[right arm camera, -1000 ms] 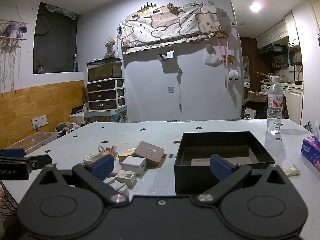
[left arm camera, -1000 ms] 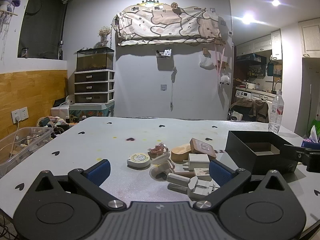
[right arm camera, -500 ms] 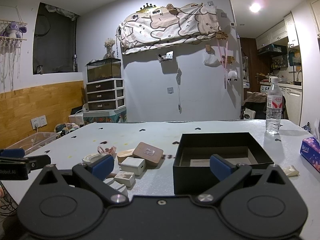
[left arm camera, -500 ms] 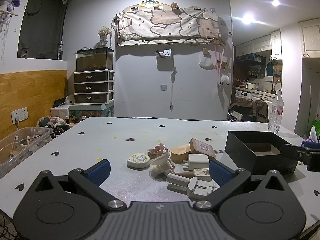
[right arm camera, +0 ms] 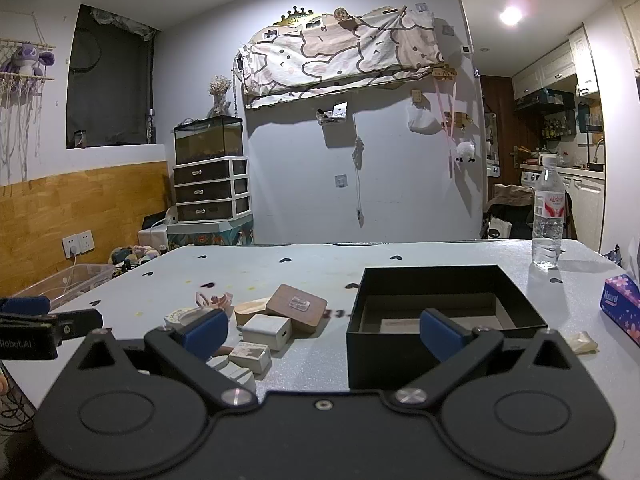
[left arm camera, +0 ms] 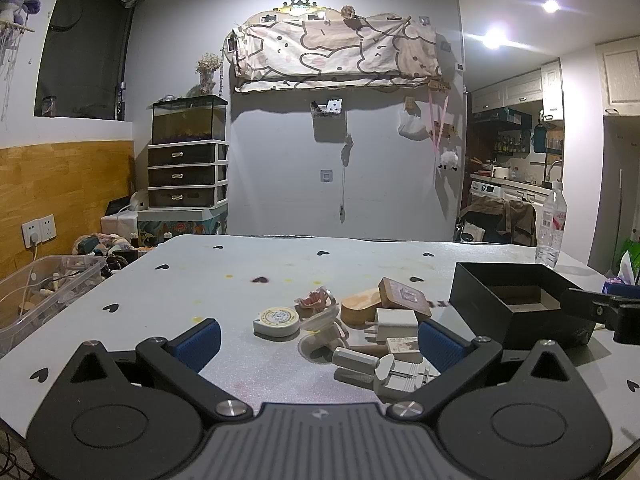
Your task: Organize rigid objects
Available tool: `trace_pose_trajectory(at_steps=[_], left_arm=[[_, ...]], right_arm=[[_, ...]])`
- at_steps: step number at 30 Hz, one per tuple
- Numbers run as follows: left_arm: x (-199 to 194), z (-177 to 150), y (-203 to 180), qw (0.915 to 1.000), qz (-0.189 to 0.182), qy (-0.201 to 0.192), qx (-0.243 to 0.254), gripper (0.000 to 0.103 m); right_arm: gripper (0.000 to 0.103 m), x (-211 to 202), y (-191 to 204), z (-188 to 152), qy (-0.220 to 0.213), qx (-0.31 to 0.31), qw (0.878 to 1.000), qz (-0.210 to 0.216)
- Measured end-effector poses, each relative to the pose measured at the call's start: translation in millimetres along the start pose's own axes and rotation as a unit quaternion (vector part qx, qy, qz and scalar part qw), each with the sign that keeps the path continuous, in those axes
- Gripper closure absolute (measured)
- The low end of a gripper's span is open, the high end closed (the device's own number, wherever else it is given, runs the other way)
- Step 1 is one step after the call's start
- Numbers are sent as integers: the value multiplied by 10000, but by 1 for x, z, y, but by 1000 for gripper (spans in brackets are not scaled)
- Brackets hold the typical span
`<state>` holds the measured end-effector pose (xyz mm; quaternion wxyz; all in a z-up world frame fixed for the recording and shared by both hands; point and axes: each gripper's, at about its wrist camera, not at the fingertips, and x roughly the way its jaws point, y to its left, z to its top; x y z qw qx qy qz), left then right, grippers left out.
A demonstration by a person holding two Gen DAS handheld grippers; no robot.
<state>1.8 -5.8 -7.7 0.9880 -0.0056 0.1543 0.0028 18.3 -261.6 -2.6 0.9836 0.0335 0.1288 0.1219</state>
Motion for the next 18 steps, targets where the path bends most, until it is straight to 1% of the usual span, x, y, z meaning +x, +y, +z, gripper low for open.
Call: trace_pose_trajectory(at_steps=[6,7,10,13,18], left_arm=[[2,-2,-4,10000,-5,-7,0,0],[1,3,-11,10000,-9,-10,2,0],[3,5,-12,10000,-32,19,-4,0],[2,4,-12,9999,-121,111,3,0],[16,-7,-14,9991,-230,359,45,0]], right_arm=[[0,-2,1,1,-27,-18,10000,8],[0,-3,1,2,-32,-19,10000,13],[0,-3,0,3,-33,15,10000,49],[0,-1,-4,2,12,63,10000,25],[0,6,-10,-3,165,102,9997,-127]])
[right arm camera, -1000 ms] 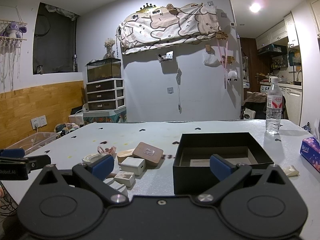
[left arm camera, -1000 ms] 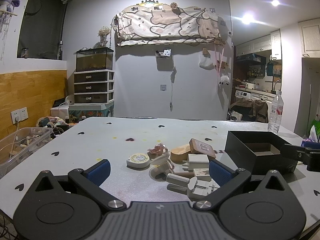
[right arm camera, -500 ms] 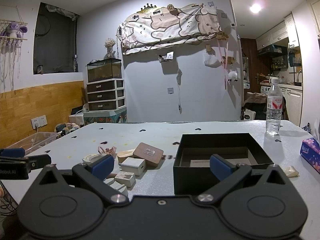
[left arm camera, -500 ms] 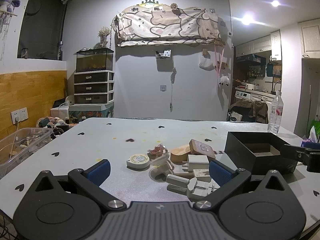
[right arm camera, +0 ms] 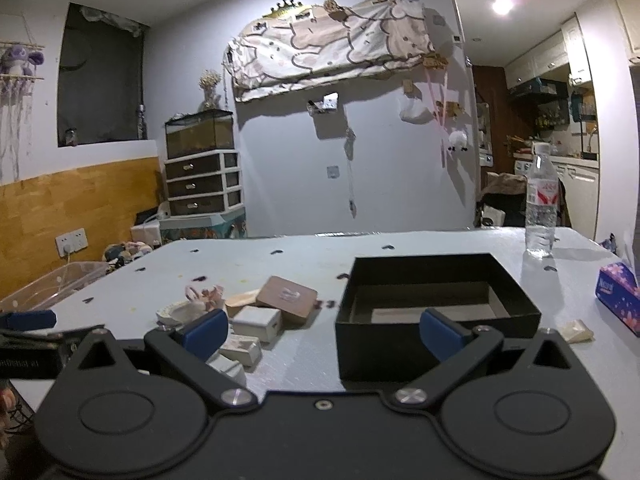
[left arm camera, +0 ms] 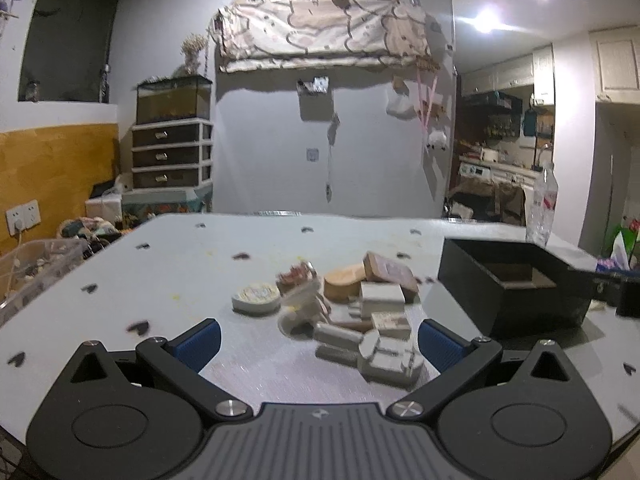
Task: Organize rigid objects
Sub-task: 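Move the right tool over the black box and close its fingers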
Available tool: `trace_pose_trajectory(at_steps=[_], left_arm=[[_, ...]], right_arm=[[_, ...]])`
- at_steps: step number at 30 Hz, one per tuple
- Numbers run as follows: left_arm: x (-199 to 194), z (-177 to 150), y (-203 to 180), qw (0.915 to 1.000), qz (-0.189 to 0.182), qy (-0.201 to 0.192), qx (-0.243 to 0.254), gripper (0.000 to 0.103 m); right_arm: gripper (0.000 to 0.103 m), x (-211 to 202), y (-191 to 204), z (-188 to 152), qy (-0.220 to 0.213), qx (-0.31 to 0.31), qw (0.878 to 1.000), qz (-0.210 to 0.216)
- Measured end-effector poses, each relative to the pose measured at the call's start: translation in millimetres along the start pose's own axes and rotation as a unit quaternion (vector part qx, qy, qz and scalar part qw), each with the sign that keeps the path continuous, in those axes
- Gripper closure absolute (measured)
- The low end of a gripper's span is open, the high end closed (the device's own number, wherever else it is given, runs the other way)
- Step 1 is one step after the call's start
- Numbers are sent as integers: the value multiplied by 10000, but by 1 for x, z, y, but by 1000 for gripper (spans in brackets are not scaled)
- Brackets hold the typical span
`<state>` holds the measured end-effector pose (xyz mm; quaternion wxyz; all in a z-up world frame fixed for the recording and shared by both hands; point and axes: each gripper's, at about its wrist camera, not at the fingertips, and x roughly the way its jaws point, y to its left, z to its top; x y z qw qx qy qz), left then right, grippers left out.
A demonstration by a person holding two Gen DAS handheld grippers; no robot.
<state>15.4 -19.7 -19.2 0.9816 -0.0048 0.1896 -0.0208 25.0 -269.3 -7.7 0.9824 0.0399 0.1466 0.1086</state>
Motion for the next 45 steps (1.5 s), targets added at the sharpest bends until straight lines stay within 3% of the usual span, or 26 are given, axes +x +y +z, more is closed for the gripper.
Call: trace_pose_trajectory(at_steps=[10,19,30,39,44,45], left_arm=[[47,-23,-8,9975,-202,679,64,0],[86,-26,-23,9941,-376,1018,89,0],[112,-28,-35,9907,-560,1190,347,0],[108,-32,-43,9903,-491,1200,507,0],[109,-31,-42,9898,-541,1199,549,0],[109,-31,-42,9899,-543,1194,541,1]], right_arm=[[0,16,-36,-6,427,208,9963,-721],[0,21,-84,2,601,184,9872,-1463],[0,44,-134,32,639,211,9880,-1387],[1,107,-170,47,1270,638,9831,-1158],[35,133,-180,48,1725,820,9780,-834],[37,138,-182,47,1843,883,9753,-843]])
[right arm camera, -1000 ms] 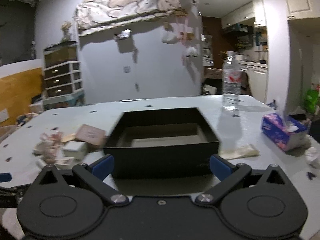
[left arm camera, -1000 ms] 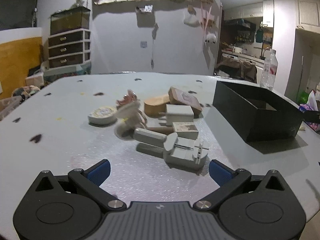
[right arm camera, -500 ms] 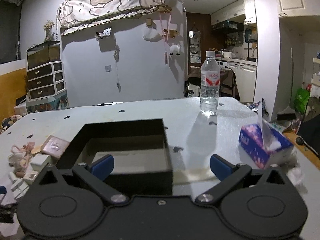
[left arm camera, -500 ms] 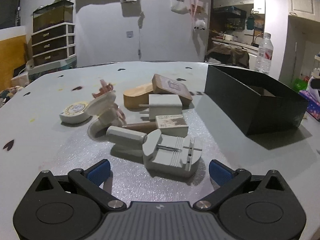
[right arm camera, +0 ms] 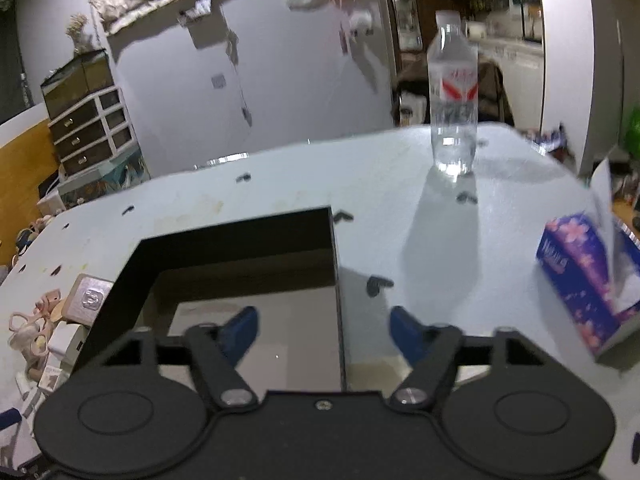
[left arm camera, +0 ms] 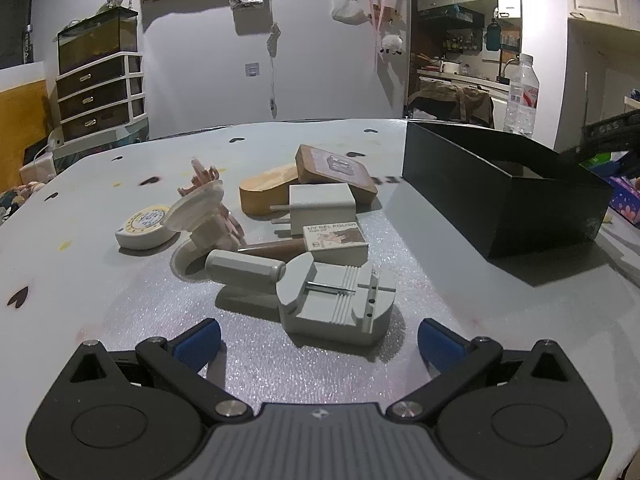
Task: Organize rigid objects
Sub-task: 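Move the right tool over the black box and close its fingers, then grasp the grey watch-strap tool with the left tool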
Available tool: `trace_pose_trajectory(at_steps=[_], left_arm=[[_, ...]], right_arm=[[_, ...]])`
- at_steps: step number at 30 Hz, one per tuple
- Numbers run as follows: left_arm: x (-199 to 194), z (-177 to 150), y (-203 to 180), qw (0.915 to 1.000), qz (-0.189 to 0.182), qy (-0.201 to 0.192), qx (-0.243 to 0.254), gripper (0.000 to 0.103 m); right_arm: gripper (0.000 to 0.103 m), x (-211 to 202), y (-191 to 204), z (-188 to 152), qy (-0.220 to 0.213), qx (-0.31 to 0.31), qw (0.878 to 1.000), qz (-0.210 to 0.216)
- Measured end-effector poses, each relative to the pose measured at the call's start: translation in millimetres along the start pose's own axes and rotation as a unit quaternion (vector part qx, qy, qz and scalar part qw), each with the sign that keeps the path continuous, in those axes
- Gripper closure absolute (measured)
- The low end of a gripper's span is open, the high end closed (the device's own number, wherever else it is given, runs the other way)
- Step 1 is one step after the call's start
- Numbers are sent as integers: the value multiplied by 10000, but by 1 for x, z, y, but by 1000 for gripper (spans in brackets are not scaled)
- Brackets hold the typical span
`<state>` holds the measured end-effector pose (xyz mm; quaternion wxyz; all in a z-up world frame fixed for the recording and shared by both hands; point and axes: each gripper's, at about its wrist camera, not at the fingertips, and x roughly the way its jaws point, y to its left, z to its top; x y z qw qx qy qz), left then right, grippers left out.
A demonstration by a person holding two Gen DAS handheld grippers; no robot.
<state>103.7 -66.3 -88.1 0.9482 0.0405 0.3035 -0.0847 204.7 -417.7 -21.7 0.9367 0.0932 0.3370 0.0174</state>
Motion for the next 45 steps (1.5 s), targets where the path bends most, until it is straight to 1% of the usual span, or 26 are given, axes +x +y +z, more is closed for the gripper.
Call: trace_pose_trajectory(at_steps=[1,2,3,4,6,8,12,16,20,25,27,28,31,36,38,41,43,45], left_arm=[[0,0,0,10000,4,-6,-15,2],[0,1,0,10000,14,-18,-22,5],[-1,1,0,10000,24,-39,-18,10],[-1,2,-1,10000,16,-44,-10,12],[-2,4,-1,10000,-35,-43,-4,23],[-1,6,-3,10000,-83,-39,31,28],[-1,8,-6,9998,-147,-55,75,41],[-1,7,-6,9997,-213,-94,49,41],[-3,6,-4,9997,-206,-98,-11,41],[-13,7,1,9994,-207,-267,-106,41],[-17,9,3,9991,-206,-352,-138,42],[-20,11,4,9988,-203,-414,-159,42],[-24,16,7,9985,-189,-492,-170,42],[-23,17,5,9990,-183,-388,-94,42],[-21,17,4,9994,-230,-240,-70,42],[-15,13,5,9989,-368,56,-274,41],[-11,9,4,9986,-388,147,-342,40],[-9,9,1,9986,-340,121,-381,31]], right_arm=[[43,4,-1,1,88,26,10000,-9],[51,7,-2,1,164,49,9999,-25],[54,10,-3,1,236,74,9997,-23],[57,12,-4,2,316,113,9994,1],[62,15,-7,3,386,148,9991,47],[68,16,-6,3,410,97,9991,13],[75,17,-5,4,464,26,9989,-1],[86,17,-5,4,505,-25,9987,3],[93,17,-5,5,520,-159,9985,-83],[93,21,-1,5,593,-373,9972,-261],[95,22,1,5,623,-436,9966,-312],[99,22,1,5,634,-453,9965,-301],[100,23,3,5,627,-526,9961,-325],[100,22,3,4,595,-527,9962,-349],[100,22,3,4,592,-521,9963,-353],[100,22,4,4,592,-518,9962,-362],[99,21,3,4,583,-508,9964,-355],[99,21,3,4,581,-505,9964,-353]])
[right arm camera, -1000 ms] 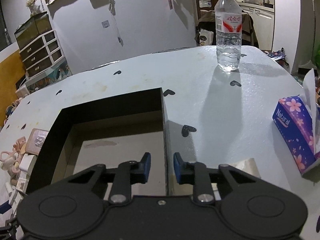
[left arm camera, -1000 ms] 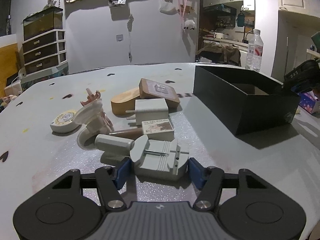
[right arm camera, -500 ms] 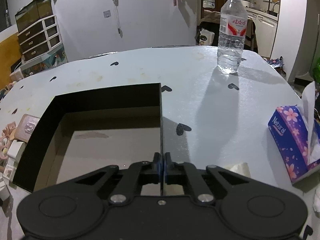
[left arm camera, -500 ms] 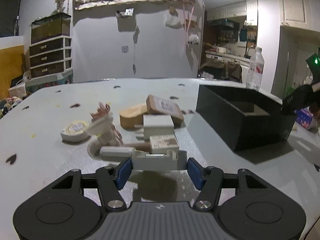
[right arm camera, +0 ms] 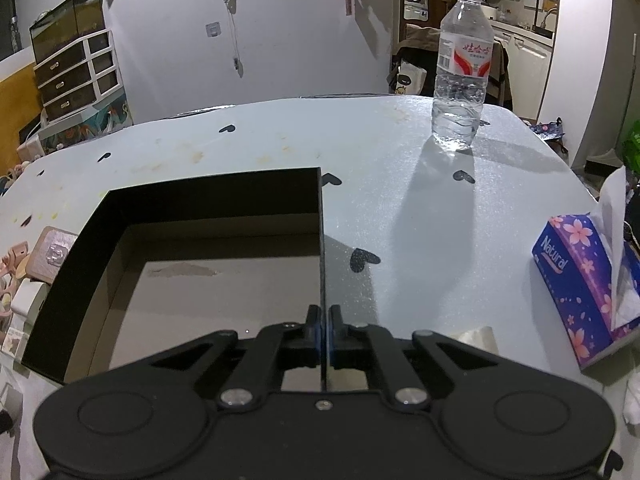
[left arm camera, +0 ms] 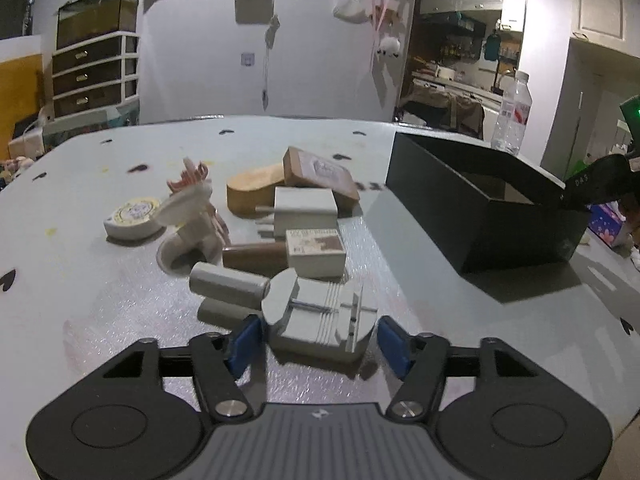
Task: Organize rigid objects
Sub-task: 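Grasp the grey watch-strap tool with the left tool, then carry the grey strap tool into the black box and release it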
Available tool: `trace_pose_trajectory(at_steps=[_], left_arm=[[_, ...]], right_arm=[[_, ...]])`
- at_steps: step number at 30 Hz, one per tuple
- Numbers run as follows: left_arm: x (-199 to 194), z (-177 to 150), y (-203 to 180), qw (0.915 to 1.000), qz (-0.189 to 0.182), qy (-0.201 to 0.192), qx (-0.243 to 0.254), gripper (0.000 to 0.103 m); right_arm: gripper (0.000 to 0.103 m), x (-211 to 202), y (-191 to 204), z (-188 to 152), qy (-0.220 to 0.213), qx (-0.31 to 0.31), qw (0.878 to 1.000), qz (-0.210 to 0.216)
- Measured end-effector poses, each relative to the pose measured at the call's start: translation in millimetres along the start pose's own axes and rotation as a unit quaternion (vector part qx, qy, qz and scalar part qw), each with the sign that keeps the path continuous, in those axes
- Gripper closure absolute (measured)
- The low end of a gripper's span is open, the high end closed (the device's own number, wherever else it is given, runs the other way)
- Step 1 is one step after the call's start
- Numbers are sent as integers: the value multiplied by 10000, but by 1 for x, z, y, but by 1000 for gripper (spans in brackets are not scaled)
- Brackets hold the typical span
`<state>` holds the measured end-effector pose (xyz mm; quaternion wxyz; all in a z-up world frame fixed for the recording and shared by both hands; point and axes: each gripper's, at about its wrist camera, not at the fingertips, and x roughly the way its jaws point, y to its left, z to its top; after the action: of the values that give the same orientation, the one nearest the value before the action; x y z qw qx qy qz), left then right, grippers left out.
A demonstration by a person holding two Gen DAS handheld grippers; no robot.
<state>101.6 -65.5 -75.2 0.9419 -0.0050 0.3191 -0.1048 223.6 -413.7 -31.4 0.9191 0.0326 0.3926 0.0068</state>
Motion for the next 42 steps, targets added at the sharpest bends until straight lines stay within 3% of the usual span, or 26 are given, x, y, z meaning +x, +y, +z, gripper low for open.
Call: trace_pose_trajectory(at_steps=[3,6,8,9,10,16,21,28,33,39,42], left_arm=[[5,3,-3,9999,34,21,-151,17],[11,5,-9,9998,188,20,-118,16],[14,5,-11,9994,327,-33,-123,22],[14,5,-11,9991,401,-63,-101,33],[13,5,-12,9988,475,-93,-45,38],[7,3,-5,9988,449,-166,-116,38],[-9,7,-3,9974,527,-492,2,38],[-25,36,-12,9946,12,-998,296,38],[-14,65,-36,9902,-689,-1051,613,38],[18,98,-77,9752,-1661,-839,1202,38],[40,114,-94,9657,-1957,-702,1556,38]], right_arm=[[99,1,0,-1,7,12,10000,-1],[99,1,0,-1,5,18,10000,2],[99,2,0,-1,9,30,10000,4],[99,2,0,-1,10,35,10000,5],[99,2,-1,-1,13,42,10000,6],[99,2,-1,-2,3,28,10000,16],[100,0,-1,-2,-41,34,10000,41],[100,-2,3,-3,-83,-95,9999,-35],[100,-3,3,-3,-88,-141,9999,-46],[100,-3,3,-2,-33,-155,9999,-22],[100,-4,3,-3,-19,-156,9999,-4]])
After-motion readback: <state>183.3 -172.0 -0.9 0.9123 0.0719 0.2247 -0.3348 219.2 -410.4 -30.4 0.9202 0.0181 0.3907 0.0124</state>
